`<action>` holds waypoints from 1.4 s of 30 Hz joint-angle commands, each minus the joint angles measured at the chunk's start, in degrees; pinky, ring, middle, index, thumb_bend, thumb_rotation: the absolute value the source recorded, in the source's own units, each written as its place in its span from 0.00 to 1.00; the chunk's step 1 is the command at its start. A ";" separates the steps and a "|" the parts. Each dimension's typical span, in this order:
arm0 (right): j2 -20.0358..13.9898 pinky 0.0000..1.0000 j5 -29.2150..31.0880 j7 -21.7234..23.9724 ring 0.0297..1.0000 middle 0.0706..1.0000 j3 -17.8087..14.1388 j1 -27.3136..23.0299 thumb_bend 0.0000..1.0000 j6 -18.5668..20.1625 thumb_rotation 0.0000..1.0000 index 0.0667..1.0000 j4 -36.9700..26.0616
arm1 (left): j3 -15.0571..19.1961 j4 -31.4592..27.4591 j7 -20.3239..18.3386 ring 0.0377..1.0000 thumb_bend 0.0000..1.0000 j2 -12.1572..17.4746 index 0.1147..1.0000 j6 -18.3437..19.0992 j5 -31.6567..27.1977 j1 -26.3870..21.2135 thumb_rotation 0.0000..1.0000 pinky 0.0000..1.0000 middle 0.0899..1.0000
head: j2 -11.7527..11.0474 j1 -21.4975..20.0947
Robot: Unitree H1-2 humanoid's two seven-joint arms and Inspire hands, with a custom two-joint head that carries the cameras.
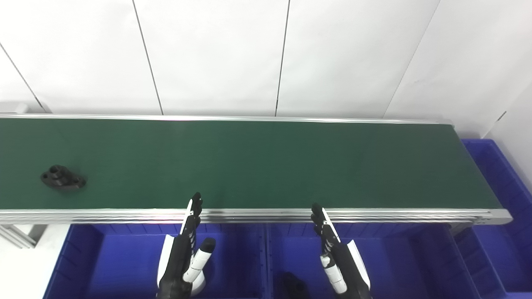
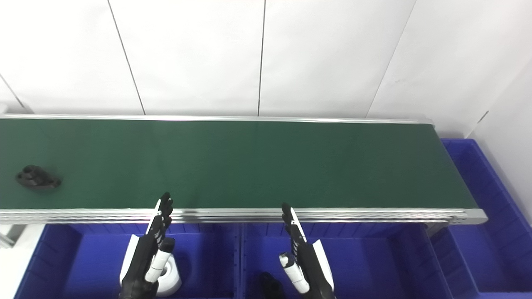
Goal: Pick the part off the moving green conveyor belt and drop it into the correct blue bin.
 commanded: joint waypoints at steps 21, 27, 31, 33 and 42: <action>-0.33 1.00 0.99 0.67 1.00 1.00 0.05 -0.94 0.89 1.02 1.00 1.00 -1.16 | 0.75 1.73 -0.50 1.00 0.87 1.19 1.00 -7.98 -0.99 0.75 0.93 1.00 1.00 | 0.46 1.32; -0.53 1.00 1.11 0.48 1.00 1.00 -0.23 -0.76 0.89 0.67 1.00 1.00 -1.13 | 0.31 0.38 -1.42 1.00 0.85 0.73 1.00 -7.25 -2.10 1.04 0.93 1.00 1.00 | 0.61 0.91; -0.76 1.00 1.24 0.70 1.00 1.00 -0.22 -0.69 0.89 0.82 1.00 1.00 -1.28 | 0.06 -0.67 -2.46 1.00 0.85 0.57 1.00 -6.80 -4.50 1.82 0.90 1.00 1.00 | 0.90 1.50; -0.80 1.00 1.32 0.81 1.00 1.00 -0.18 -0.78 0.90 0.93 1.00 1.00 -1.08 | 0.29 -0.43 -2.56 1.00 0.84 0.68 1.00 -7.30 -5.11 2.10 0.90 1.00 1.00 | 0.83 1.55; -1.11 1.00 1.42 1.22 1.00 1.00 -0.32 -1.10 0.88 1.21 1.00 1.00 1.11 | 3.19 4.60 0.76 1.00 0.78 -0.14 1.00 -11.42 0.43 0.79 0.91 0.99 1.00 | 0.50 1.81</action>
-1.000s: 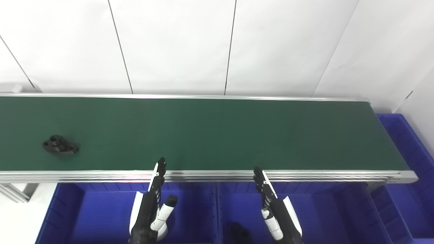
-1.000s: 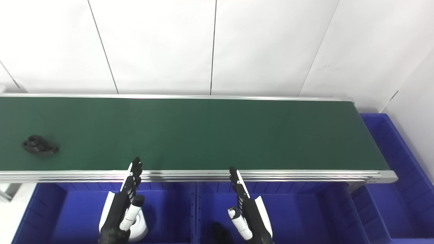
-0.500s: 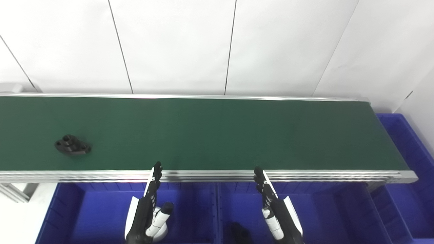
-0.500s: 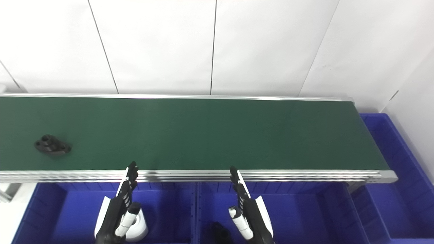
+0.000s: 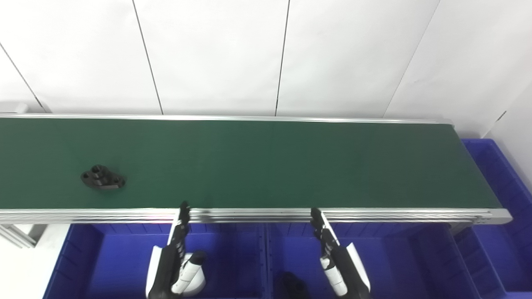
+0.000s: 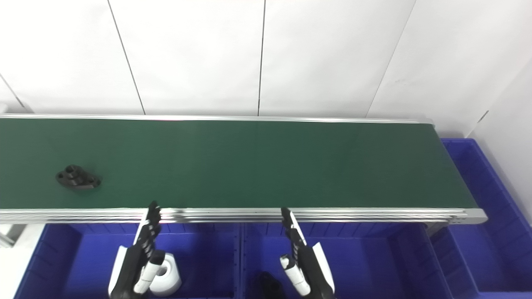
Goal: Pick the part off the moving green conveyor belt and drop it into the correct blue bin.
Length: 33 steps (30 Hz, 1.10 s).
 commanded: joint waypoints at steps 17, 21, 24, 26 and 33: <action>0.87 1.00 0.84 -0.64 1.00 1.00 -0.68 -1.16 0.90 -1.53 1.00 1.00 -0.52 | 0.23 -0.32 0.03 1.00 0.84 0.59 1.00 -5.06 0.94 -1.86 0.88 1.00 1.00 | -2.54 0.55; 1.26 1.00 0.38 -0.95 1.00 1.00 -0.53 -1.35 0.90 -1.24 1.00 1.00 -0.53 | 0.39 -2.29 -0.62 1.00 0.83 1.48 1.00 -4.06 1.14 -1.52 0.89 1.00 1.00 | -3.22 0.00; 1.41 1.00 0.25 -1.01 1.00 1.00 -0.49 -1.20 0.90 -1.41 1.00 1.00 -0.63 | 0.35 -3.42 -0.75 1.00 0.80 2.00 1.00 -3.73 1.91 -0.99 0.90 1.00 1.00 | -3.73 -0.04; 1.41 1.00 0.13 -1.05 1.00 1.00 -0.46 -1.06 0.90 -1.55 1.00 1.00 -0.64 | 0.21 -4.91 -1.02 1.00 0.80 1.91 1.00 -3.03 1.45 -0.43 0.91 1.00 1.00 | -4.05 0.31; 1.28 1.00 0.50 -1.18 1.00 1.00 -0.39 -1.41 0.89 -3.19 1.00 1.00 1.02 | 0.70 -6.80 -1.96 1.00 0.83 3.00 1.00 -3.45 0.89 0.66 0.88 1.00 1.00 | -5.55 0.92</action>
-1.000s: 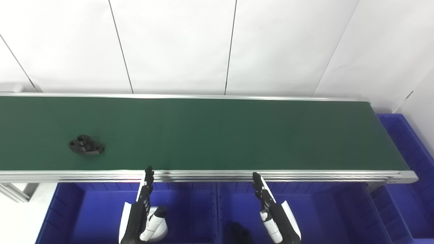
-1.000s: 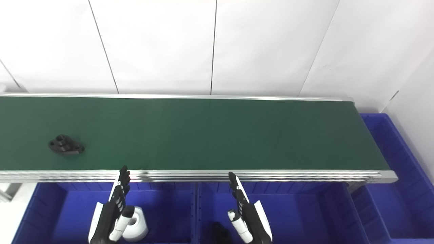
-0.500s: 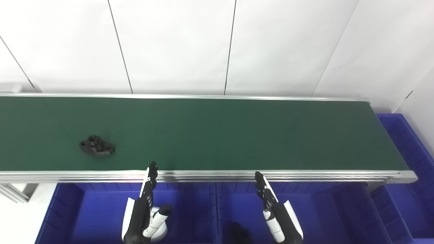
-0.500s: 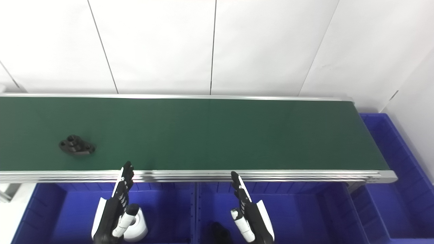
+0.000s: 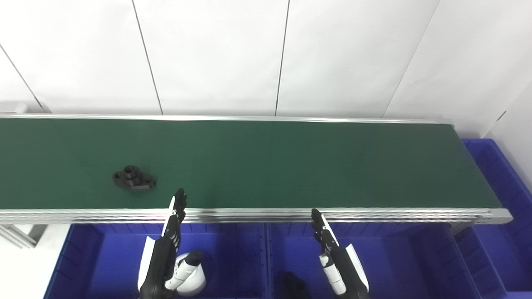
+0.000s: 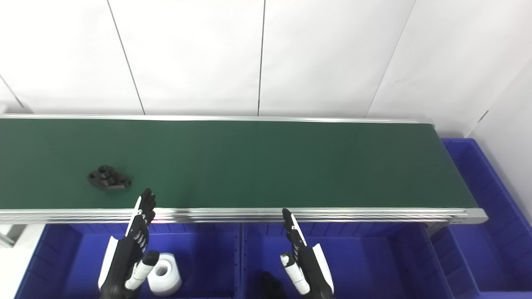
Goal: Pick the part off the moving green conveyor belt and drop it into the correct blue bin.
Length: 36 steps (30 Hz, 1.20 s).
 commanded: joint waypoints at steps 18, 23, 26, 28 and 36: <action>-0.24 1.00 0.06 -2.83 1.00 1.00 -1.42 -0.14 0.90 -8.23 0.98 1.00 -12.03 | 1.11 1.09 -3.37 1.00 0.80 2.00 1.00 -2.31 -4.96 -1.66 0.89 1.00 1.00 | -0.09 -4.03; -1.22 1.00 -2.07 -2.52 1.00 1.00 -2.17 -2.18 0.91 -6.35 0.93 1.00 -16.42 | 0.62 1.19 -3.92 1.00 0.82 1.13 1.00 -1.83 -5.39 -2.02 0.88 1.00 1.00 | -0.35 -3.86; -1.94 1.00 -6.40 -2.15 1.00 1.00 -2.37 -4.32 0.88 -3.28 0.91 1.00 -19.11 | 0.00 1.64 -3.98 1.00 0.81 0.62 1.00 -1.95 -4.73 -2.16 0.87 1.00 1.00 | -0.92 -3.51; -1.89 1.00 -8.21 -2.08 1.00 1.00 -2.41 -6.47 0.87 -1.86 0.85 1.00 -19.64 | -0.55 2.00 -3.88 1.00 0.81 0.19 1.00 -2.11 -3.98 -2.06 0.88 1.00 1.00 | -1.19 -3.15; -1.92 0.99 -18.57 -0.50 1.00 1.00 -1.81 -15.10 0.85 7.09 0.76 1.00 -20.23 | -2.57 5.20 -3.05 1.00 0.86 -1.46 1.00 -4.93 -2.30 -1.13 0.87 1.00 1.00 | -2.45 -0.37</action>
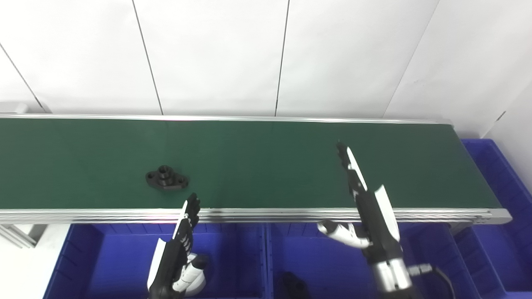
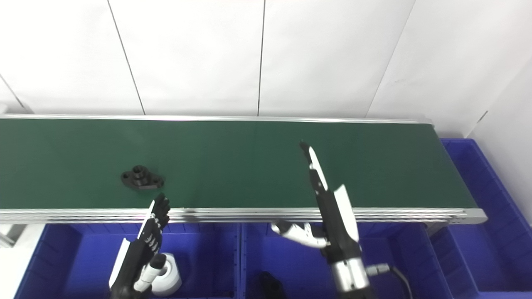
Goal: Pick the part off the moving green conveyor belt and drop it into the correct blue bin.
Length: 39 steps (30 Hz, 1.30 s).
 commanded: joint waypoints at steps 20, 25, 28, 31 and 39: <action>1.83 0.84 -28.40 6.71 0.88 0.91 9.73 -22.16 0.96 22.16 0.62 0.90 9.03 | -2.63 -4.10 -3.02 1.00 0.90 -0.19 1.00 -0.09 -3.64 3.94 0.89 1.00 1.00 | 0.06 -0.17; 2.44 0.78 -32.36 4.57 0.81 0.84 12.51 -26.36 1.00 21.53 0.64 0.85 15.18 | -3.12 -4.30 -3.04 1.00 0.87 -0.84 1.00 -0.78 -4.57 3.98 0.87 1.00 1.00 | 0.63 0.01; 2.90 0.74 -33.22 3.46 0.78 0.81 13.65 -28.25 1.00 21.36 0.65 0.83 18.81 | -3.66 -4.29 -2.93 1.00 0.87 -1.10 1.00 -1.02 -3.99 4.00 0.87 1.00 1.00 | 0.75 0.28; 3.31 0.74 -32.92 2.67 0.76 0.79 14.33 -29.56 1.00 21.30 0.64 0.81 21.85 | -4.25 -4.23 -2.46 1.00 0.88 -1.49 1.00 -1.57 -2.91 4.06 0.87 1.00 1.00 | 1.00 0.78; 6.16 0.54 -31.92 -0.65 0.61 0.69 15.37 -31.78 1.00 21.67 0.59 0.80 29.10 | -4.73 -5.68 -1.71 1.00 0.89 -2.97 1.00 -0.66 -2.13 4.28 0.85 1.00 1.00 | 1.78 1.55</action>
